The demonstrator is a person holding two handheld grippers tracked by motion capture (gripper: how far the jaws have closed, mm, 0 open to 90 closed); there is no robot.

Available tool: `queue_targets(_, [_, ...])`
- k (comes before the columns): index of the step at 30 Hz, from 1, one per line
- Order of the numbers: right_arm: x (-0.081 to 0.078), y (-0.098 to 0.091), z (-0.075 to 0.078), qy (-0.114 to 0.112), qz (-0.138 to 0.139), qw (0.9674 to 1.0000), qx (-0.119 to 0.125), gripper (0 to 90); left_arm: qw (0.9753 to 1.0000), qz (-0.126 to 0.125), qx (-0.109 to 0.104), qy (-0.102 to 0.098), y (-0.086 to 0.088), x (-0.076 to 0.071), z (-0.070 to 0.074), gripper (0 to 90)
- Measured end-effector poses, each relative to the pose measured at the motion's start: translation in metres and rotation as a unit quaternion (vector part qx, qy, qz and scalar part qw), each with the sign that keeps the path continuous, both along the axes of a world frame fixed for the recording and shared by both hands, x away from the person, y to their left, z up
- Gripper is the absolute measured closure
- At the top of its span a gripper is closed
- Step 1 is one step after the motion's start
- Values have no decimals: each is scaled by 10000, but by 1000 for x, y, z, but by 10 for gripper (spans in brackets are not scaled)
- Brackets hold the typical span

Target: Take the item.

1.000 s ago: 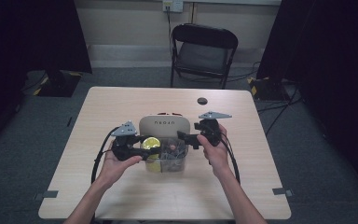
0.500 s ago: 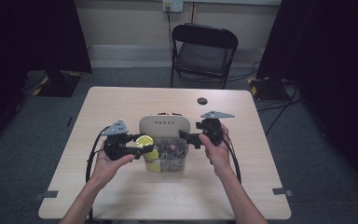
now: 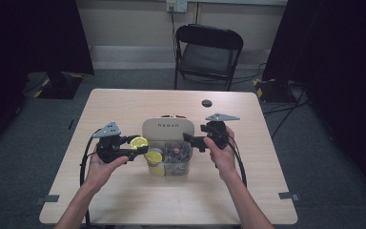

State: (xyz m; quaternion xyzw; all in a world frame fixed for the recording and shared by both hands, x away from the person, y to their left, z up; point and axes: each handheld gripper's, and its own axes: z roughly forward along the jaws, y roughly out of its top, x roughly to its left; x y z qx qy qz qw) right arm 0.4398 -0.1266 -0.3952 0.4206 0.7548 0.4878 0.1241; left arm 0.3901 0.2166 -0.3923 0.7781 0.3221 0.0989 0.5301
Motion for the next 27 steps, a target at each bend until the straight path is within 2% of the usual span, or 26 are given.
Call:
queue_targets(3, [0,-1,0,11,-8,10000,1,139,10000,52,-43,2,7,1,1,399])
queue_targets(9, [-1,-1,0,18,-33,10000,4,138,9997,236,16,-7,24,2,3,399])
queue_targets(12, [0,-1,0,41,-29,10000,41,138,9995,306,-35,65,31,6,2,399])
queue_targets(17, [0,-2,-2,46,-43,10000,45,137,9994,330,48,14,36,5,3,399])
queue_targets(27, [-1,-1,-2,38,-34,10000,7,136,9980,620,92,99,59,14,-3,399])
